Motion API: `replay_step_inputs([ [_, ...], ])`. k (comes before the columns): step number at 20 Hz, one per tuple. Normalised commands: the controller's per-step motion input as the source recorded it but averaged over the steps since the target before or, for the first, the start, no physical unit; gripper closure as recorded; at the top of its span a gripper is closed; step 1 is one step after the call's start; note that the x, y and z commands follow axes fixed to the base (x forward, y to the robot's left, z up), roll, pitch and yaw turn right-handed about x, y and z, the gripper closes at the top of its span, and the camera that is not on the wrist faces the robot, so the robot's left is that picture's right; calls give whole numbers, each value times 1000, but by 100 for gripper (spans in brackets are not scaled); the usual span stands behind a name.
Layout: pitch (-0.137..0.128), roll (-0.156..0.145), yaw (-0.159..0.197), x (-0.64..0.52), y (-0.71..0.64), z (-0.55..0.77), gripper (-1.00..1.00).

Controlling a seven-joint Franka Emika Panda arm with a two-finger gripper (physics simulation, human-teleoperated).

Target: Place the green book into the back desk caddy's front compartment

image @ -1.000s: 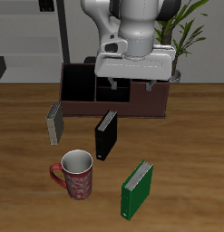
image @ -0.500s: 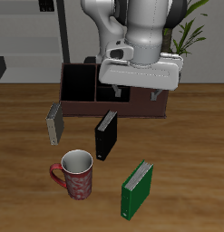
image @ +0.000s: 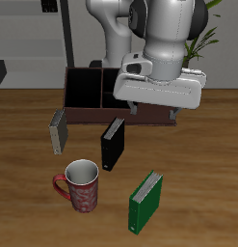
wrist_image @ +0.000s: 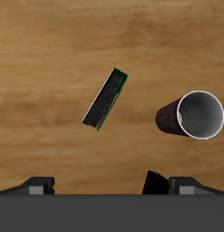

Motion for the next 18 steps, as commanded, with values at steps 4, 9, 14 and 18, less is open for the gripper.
replay_step_inputs([
  [4,0,28,15,260,49,-100,-100],
  [9,-6,-16,-18,319,-29,-180,-100],
  [14,-30,24,-49,178,32,-145,-100],
  [18,-25,45,-16,173,48,-131,-100],
])
